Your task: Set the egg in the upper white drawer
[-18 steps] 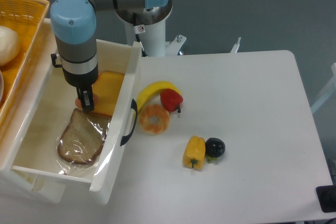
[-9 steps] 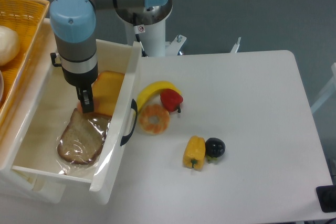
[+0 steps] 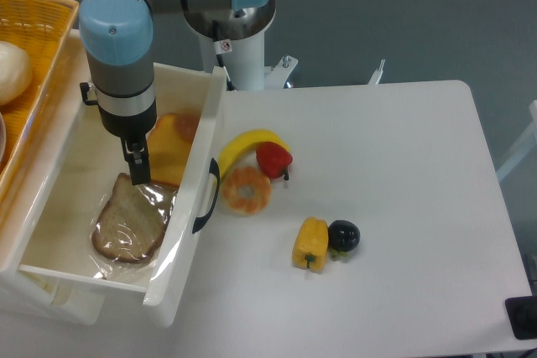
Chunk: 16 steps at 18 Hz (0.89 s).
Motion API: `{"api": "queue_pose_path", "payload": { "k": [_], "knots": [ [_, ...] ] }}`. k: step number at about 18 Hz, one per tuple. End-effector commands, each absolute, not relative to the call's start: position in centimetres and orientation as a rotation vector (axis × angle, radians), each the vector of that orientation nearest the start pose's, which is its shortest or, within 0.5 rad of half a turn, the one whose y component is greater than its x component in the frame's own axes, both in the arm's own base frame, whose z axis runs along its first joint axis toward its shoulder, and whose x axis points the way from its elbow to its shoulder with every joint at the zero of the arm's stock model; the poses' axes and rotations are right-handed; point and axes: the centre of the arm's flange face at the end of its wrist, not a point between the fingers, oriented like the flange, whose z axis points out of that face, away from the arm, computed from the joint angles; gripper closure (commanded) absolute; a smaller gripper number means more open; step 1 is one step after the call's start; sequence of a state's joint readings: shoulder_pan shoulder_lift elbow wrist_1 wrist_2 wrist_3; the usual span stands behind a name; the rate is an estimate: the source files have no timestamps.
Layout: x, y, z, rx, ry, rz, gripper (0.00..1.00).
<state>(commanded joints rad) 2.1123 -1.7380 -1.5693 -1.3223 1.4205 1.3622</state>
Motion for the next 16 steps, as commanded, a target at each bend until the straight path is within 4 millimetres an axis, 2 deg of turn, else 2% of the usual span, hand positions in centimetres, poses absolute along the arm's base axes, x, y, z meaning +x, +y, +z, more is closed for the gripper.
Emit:
{"api": "queue_pose_path", "payload": {
  "k": [6, 10, 13, 16],
  "knots": [
    [-17.5, 55.0, 45.2, -2.704, 1.149, 0.02, 0.02],
    [-20.0, 52.9, 48.6, -2.637, 1.023, 0.028, 0.0],
    [-20.9, 51.3, 50.7, -2.605, 0.952, 0.046, 0.0],
    [-22.2, 49.8, 52.1, -2.613, 0.816, 0.049, 0.0]
  ]
}}
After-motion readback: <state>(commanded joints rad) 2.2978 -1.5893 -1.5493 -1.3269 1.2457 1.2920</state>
